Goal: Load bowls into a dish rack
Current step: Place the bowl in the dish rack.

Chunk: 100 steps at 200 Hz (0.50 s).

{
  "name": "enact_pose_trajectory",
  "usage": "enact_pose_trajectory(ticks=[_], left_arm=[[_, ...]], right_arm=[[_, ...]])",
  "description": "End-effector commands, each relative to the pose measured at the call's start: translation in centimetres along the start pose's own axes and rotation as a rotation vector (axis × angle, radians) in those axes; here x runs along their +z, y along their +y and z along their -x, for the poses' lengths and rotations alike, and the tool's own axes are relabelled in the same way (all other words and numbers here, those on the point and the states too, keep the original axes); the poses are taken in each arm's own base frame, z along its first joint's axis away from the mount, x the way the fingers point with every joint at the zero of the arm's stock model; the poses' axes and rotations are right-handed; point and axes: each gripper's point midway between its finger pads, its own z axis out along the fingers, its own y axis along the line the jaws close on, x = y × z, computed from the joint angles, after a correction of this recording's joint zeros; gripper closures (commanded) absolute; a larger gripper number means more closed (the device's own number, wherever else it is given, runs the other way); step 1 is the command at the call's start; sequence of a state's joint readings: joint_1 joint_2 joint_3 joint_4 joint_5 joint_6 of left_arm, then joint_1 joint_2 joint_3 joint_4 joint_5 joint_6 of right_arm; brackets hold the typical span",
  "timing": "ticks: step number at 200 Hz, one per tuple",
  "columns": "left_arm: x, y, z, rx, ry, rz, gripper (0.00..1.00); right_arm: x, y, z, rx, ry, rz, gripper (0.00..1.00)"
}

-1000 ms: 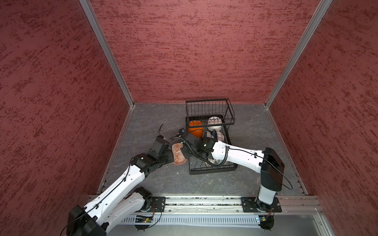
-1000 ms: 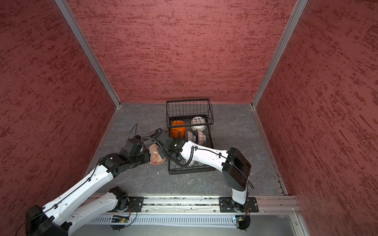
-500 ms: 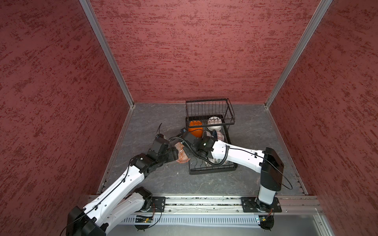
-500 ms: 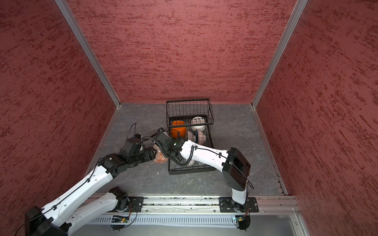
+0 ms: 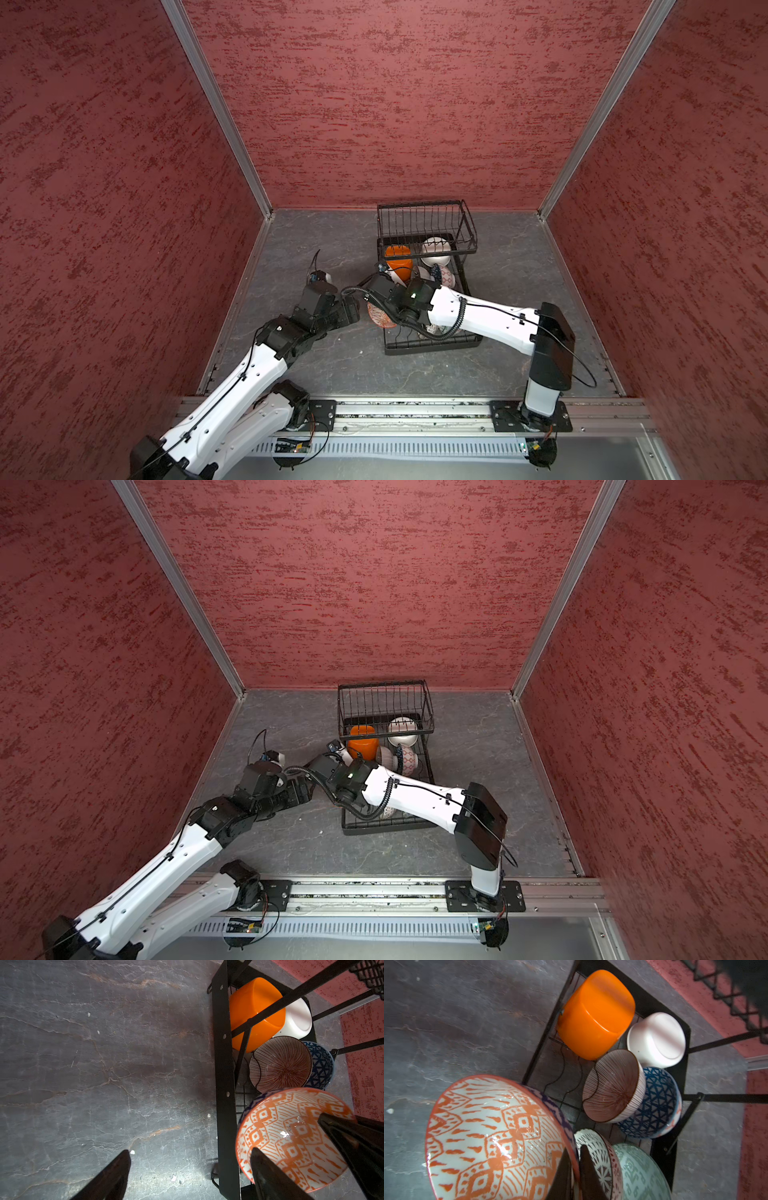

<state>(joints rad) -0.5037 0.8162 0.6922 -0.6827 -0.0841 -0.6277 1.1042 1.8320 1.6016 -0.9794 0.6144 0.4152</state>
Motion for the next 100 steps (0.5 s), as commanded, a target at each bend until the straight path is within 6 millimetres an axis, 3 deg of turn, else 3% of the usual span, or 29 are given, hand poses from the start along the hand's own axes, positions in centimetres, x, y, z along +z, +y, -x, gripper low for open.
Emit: enact_pose_trajectory(ticks=[1,41,100], left_arm=[[-0.3,0.4,0.2,0.008,-0.007,0.010,0.08],[-0.1,0.6,0.2,-0.007,-0.006,0.004,0.03],[0.1,0.7,0.2,-0.024,-0.006,-0.006,0.00]], right_arm=[[-2.0,-2.8,0.9,0.047,-0.044,-0.107,1.00],[-2.3,-4.4,-0.1,0.013,-0.012,-0.199,1.00],[-2.2,-4.8,-1.5,-0.041,0.031,-0.260,1.00]])
